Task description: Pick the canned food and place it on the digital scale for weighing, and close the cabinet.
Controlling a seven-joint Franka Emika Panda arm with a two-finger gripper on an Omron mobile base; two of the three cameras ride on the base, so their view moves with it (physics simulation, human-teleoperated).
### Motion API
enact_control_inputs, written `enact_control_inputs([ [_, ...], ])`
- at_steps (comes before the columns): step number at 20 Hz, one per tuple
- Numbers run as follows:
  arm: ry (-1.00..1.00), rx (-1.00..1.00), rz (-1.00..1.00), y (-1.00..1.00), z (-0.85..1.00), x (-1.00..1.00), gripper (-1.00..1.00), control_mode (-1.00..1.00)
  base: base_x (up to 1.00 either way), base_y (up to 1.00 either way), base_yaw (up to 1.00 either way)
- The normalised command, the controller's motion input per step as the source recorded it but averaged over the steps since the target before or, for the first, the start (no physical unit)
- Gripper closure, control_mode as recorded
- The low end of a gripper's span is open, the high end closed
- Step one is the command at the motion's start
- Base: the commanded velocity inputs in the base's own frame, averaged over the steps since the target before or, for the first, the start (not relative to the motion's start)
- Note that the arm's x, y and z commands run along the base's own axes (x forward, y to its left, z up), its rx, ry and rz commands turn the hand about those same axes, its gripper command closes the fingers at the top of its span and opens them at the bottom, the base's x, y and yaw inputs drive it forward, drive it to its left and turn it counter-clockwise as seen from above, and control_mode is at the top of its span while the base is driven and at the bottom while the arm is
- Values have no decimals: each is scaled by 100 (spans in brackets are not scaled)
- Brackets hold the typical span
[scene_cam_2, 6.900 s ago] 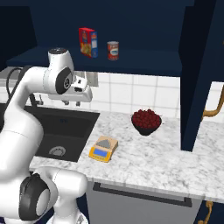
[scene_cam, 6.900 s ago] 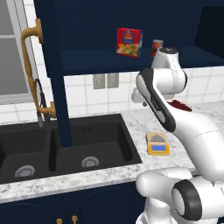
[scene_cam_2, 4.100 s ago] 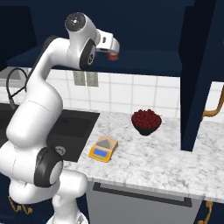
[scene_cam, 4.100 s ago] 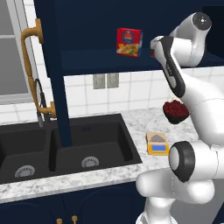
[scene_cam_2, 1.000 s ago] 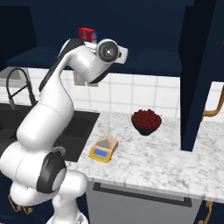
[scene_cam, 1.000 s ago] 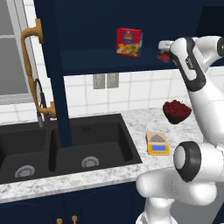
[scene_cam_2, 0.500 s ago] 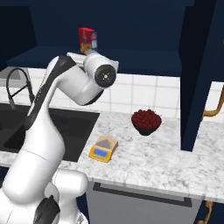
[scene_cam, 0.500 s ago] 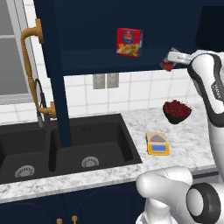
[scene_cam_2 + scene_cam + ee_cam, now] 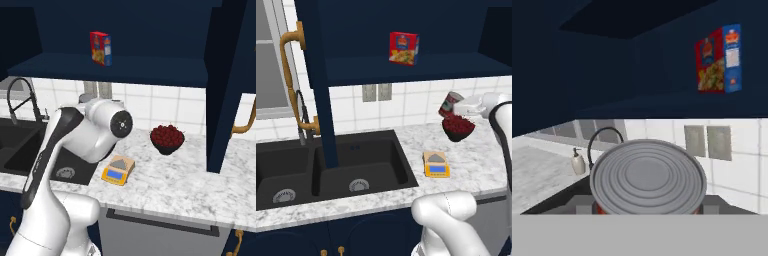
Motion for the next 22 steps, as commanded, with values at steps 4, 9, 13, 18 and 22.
enact_control_inputs([
  [4, 0, -23, 23, 20, -97, 10, 100, -100, 0, 0, 0],
  [9, 6, -20, 11, 0, -74, 69, 100, -100, 0, 0, 0],
  [13, 7, -8, 10, -36, -56, 62, 100, -100, 0, 0, 0],
  [18, 0, 0, 12, -78, -47, 12, 100, -100, 0, 0, 0],
  [22, 8, -5, 7, -44, -61, 0, 100, -100, 0, 0, 0],
])
